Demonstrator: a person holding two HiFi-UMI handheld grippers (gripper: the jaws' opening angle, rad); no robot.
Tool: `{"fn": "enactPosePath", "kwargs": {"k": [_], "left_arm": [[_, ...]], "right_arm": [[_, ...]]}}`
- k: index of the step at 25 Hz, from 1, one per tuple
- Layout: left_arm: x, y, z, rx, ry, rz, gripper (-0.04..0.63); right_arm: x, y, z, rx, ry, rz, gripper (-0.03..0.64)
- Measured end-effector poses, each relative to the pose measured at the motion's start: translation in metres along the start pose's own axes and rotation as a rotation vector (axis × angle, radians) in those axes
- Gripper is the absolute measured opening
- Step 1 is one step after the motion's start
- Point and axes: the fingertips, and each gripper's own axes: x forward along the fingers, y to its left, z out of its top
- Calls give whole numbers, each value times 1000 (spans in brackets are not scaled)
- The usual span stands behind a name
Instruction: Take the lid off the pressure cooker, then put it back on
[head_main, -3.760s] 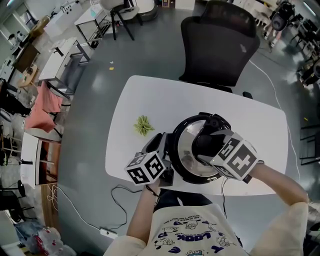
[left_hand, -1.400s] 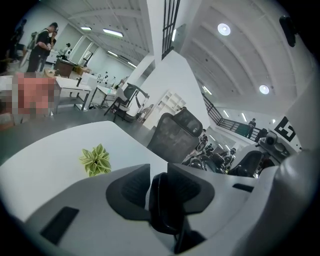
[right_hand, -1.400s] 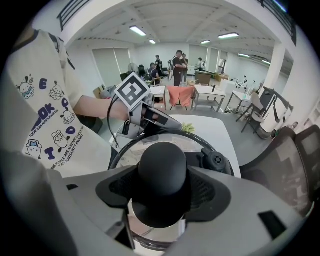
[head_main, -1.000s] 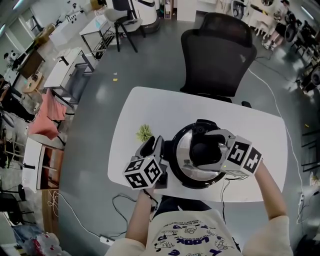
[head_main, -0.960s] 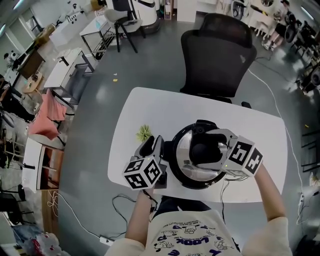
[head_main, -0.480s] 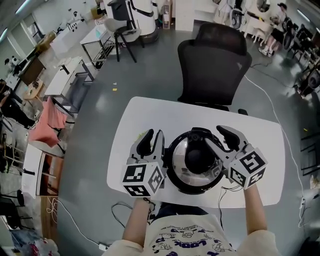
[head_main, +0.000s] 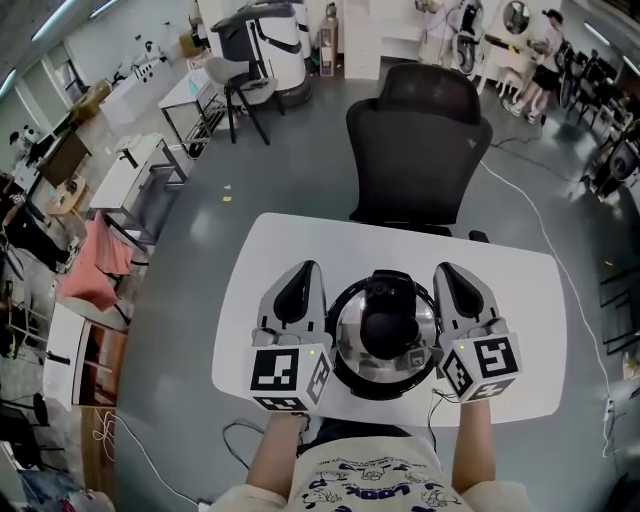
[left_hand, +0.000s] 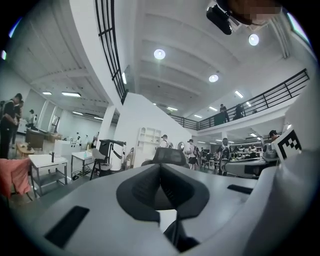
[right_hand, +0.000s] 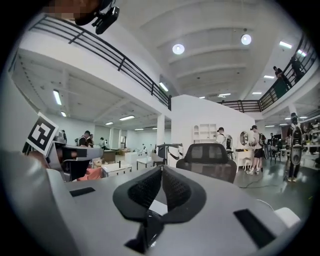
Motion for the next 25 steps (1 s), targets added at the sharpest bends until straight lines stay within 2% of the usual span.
{"fn": "enactPosePath", "kwargs": {"k": [10, 25], "left_arm": [[-5, -16, 19, 33, -46, -8, 14], [1, -11, 9, 26, -33, 17, 14]], "right_arm": [[-14, -12, 14, 49, -51, -89, 11], [-11, -19, 6, 31, -40, -114, 11]]}}
